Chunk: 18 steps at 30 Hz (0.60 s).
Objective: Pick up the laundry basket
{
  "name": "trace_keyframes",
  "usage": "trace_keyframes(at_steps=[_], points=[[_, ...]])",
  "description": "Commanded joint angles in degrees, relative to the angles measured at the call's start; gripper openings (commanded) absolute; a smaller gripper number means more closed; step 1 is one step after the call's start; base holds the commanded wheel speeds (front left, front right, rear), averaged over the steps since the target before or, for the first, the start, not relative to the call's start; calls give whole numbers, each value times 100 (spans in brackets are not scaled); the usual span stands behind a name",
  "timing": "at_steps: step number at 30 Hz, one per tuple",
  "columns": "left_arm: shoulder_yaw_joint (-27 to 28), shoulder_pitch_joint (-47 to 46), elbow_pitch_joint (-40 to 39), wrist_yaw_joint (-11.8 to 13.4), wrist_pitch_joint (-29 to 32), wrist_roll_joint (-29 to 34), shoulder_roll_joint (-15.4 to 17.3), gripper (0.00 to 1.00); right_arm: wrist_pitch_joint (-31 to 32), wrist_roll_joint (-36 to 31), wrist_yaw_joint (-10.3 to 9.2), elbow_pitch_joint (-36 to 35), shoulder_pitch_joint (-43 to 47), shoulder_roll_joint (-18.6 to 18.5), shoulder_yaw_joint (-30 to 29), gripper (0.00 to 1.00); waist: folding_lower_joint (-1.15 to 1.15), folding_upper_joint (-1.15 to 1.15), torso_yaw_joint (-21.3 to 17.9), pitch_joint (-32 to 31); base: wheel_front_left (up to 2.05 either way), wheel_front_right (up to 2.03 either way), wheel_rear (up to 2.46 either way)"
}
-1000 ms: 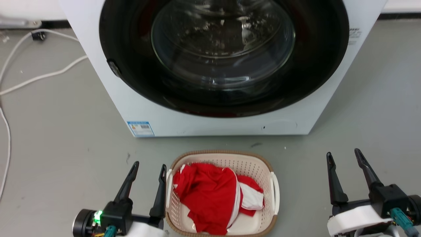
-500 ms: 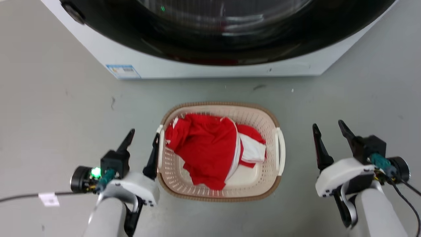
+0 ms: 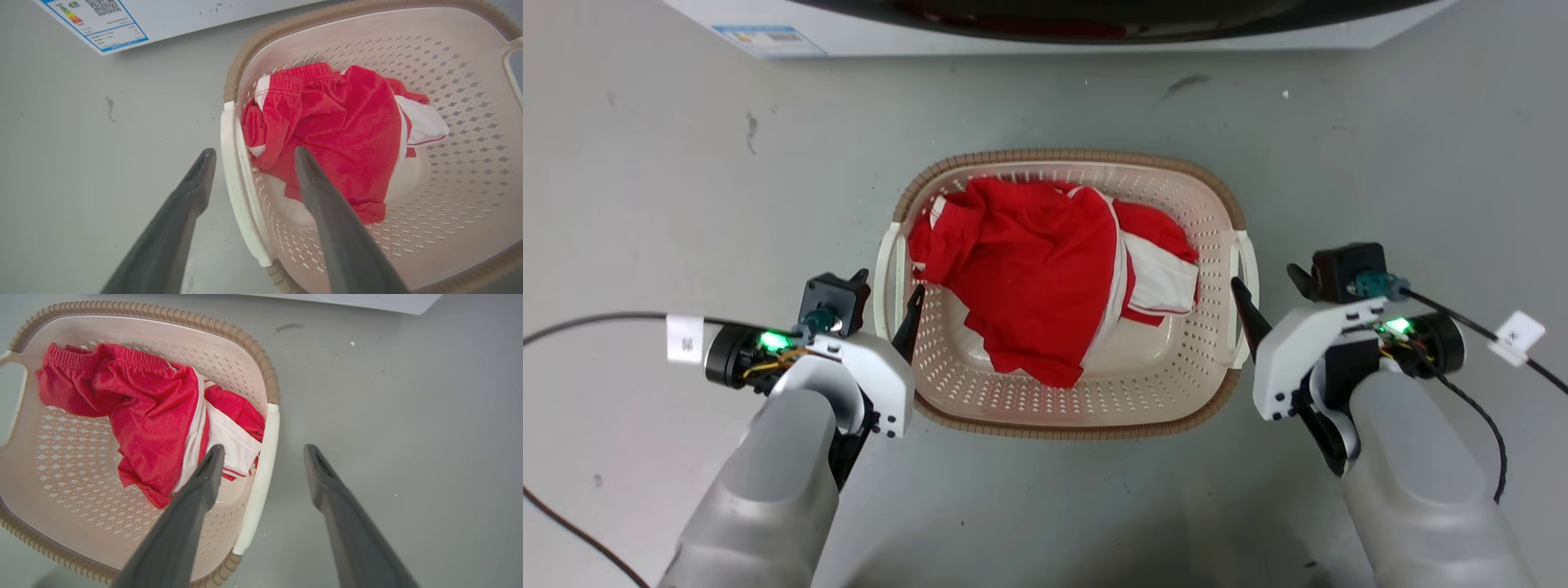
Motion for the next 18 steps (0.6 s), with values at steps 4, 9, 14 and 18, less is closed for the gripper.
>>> trace_keyframes(at_steps=[4,9,14,18], points=[[-565,-554,556,-3,259,-511,87,100,255,320,-4,601,-547,-3,324,100,-1,0,24,353,0,0,0],[-1154,-895,809,-4,646,-1108,218,100,441,303,-3,1151,-988,-4,527,100,-1,0,44,550,0,0,0],[-1702,-1161,805,-4,841,-1601,365,100,637,361,-4,1572,-1360,-4,673,100,-1,0,85,736,0,0,0],[-2068,-1388,779,-4,885,-1921,475,100,688,339,-3,1863,-1617,-4,666,100,-1,0,107,883,0,0,0]])
